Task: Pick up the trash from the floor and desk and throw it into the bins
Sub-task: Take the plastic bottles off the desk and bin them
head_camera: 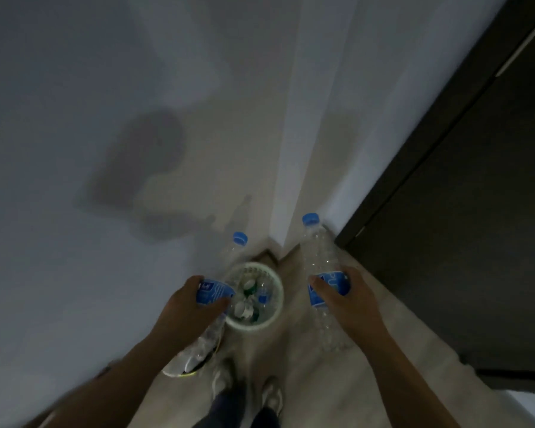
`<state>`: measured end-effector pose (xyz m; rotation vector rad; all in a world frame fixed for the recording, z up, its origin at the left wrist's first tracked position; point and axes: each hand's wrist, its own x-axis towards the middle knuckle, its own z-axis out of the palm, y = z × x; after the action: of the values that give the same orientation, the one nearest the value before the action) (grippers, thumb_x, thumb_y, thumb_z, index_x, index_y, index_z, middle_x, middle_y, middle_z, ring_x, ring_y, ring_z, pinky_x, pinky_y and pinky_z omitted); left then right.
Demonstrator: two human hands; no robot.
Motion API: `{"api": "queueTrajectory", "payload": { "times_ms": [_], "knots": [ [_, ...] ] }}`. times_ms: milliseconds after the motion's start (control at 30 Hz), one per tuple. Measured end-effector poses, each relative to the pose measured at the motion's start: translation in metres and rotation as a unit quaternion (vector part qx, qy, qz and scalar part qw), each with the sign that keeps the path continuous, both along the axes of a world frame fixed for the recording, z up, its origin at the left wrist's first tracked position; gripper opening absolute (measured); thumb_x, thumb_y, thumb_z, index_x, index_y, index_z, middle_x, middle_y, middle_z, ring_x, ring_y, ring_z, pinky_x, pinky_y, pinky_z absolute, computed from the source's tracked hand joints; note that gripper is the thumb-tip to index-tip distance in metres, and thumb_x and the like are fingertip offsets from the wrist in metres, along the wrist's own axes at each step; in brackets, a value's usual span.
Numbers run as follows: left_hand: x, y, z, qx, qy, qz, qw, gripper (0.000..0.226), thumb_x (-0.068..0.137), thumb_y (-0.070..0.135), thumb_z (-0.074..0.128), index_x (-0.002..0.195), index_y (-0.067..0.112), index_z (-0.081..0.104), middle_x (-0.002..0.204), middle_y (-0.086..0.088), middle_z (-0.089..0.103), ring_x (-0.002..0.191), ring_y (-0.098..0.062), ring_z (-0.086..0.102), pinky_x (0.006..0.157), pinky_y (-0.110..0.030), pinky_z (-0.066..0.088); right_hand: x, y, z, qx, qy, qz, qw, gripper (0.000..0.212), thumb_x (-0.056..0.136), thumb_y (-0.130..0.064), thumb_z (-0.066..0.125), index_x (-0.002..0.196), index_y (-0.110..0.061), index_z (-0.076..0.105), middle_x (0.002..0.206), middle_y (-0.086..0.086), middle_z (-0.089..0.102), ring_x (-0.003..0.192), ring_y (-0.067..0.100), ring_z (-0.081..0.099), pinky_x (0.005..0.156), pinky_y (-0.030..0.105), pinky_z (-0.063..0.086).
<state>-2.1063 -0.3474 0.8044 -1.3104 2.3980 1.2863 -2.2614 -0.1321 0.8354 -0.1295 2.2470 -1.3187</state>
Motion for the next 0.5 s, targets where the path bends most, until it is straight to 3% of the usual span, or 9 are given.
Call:
{"api": "queueTrajectory", "payload": {
  "times_ms": [67, 133, 233, 367, 500],
  "knots": [
    [-0.013, -0.009, -0.026, 0.009, -0.045, -0.021, 0.999, 0.048, 0.078, 0.049, 0.07, 0.112, 0.023, 0.048, 0.098, 0.0, 0.063, 0.081, -0.019, 0.064, 0.074, -0.04, 0.057, -0.009, -0.005, -0.021, 0.026, -0.019, -0.008, 0.999, 0.039, 0.082, -0.036, 0.074, 0.109, -0.023, 0.05, 0.092, -0.008, 0.06, 0.079, 0.008, 0.064, 0.065, 0.025, 0.056],
    [-0.028, -0.017, -0.051, 0.018, -0.066, -0.036, 0.997, 0.05, 0.079, 0.05, 0.069, 0.112, 0.018, 0.05, 0.096, 0.0, 0.065, 0.082, -0.019, 0.064, 0.077, -0.037, 0.055, -0.017, -0.011, -0.04, 0.042, -0.032, -0.018, 0.998, 0.039, 0.081, -0.037, 0.074, 0.107, -0.025, 0.048, 0.092, -0.009, 0.059, 0.08, 0.008, 0.063, 0.07, 0.029, 0.057],
    [-0.047, -0.029, -0.089, 0.056, -0.11, -0.054, 0.991, 0.036, 0.083, 0.04, 0.069, 0.101, 0.014, 0.052, 0.082, 0.002, 0.062, 0.069, -0.01, 0.059, 0.061, -0.023, 0.049, -0.024, -0.018, -0.072, 0.061, -0.08, -0.035, 0.994, 0.043, 0.08, -0.039, 0.074, 0.11, -0.025, 0.046, 0.092, -0.01, 0.058, 0.08, 0.008, 0.063, 0.067, 0.024, 0.054],
    [-0.066, -0.042, -0.15, 0.105, -0.149, -0.08, 0.98, 0.031, 0.084, 0.038, 0.069, 0.096, 0.01, 0.066, 0.074, -0.003, 0.07, 0.058, -0.009, 0.065, 0.052, -0.019, 0.052, -0.031, -0.023, -0.123, 0.092, -0.109, -0.049, 0.989, 0.052, 0.08, -0.042, 0.073, 0.12, -0.019, 0.048, 0.094, -0.011, 0.057, 0.081, 0.005, 0.062, 0.064, 0.018, 0.052],
    [-0.081, -0.054, -0.212, 0.16, -0.197, -0.06, 0.965, 0.031, 0.078, 0.044, 0.073, 0.081, 0.014, 0.065, 0.076, -0.011, 0.07, 0.073, -0.026, 0.07, 0.076, -0.04, 0.059, -0.034, -0.027, -0.174, 0.119, -0.127, -0.055, 0.983, 0.054, 0.081, -0.043, 0.072, 0.122, -0.017, 0.049, 0.093, -0.011, 0.058, 0.081, 0.004, 0.062, 0.059, 0.014, 0.047]
  ]
}}
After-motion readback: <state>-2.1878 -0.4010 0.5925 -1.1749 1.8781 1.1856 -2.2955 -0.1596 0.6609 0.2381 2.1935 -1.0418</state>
